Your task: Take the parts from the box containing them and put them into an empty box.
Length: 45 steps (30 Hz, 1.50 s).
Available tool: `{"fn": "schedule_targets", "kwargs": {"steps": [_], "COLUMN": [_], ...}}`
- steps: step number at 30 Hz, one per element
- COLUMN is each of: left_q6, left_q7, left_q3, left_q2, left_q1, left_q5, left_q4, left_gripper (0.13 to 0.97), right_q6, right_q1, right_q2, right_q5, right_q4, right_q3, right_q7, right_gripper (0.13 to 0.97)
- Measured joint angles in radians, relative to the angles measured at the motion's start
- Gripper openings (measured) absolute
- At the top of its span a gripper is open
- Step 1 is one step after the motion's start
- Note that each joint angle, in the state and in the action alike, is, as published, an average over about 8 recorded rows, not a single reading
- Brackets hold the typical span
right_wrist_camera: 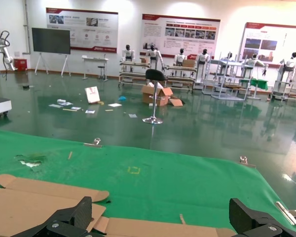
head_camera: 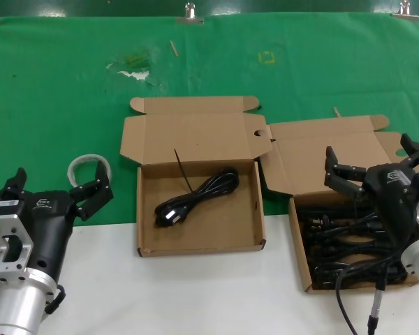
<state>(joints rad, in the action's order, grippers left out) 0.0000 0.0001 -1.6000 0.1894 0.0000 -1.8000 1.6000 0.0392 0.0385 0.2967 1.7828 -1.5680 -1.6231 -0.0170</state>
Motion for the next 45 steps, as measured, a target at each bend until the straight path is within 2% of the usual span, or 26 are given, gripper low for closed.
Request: {"fn": "schedule_targets", "kwargs": {"steps": [45], "left_q6": [0.000], "left_q7": [0.000], "left_q3": [0.000], "left_q2": [0.000], "left_q1": [0.000], "left_q5": [0.000], "left_q4": [0.000], "left_gripper": [0.966], "right_q6": [0.000], "right_q1": [0.000], "right_q2": [0.000], "right_q5": [0.000], "right_q4": [0.000], "right_q3": [0.000], "right_q7": [0.000], "right_gripper": [0.966]}}
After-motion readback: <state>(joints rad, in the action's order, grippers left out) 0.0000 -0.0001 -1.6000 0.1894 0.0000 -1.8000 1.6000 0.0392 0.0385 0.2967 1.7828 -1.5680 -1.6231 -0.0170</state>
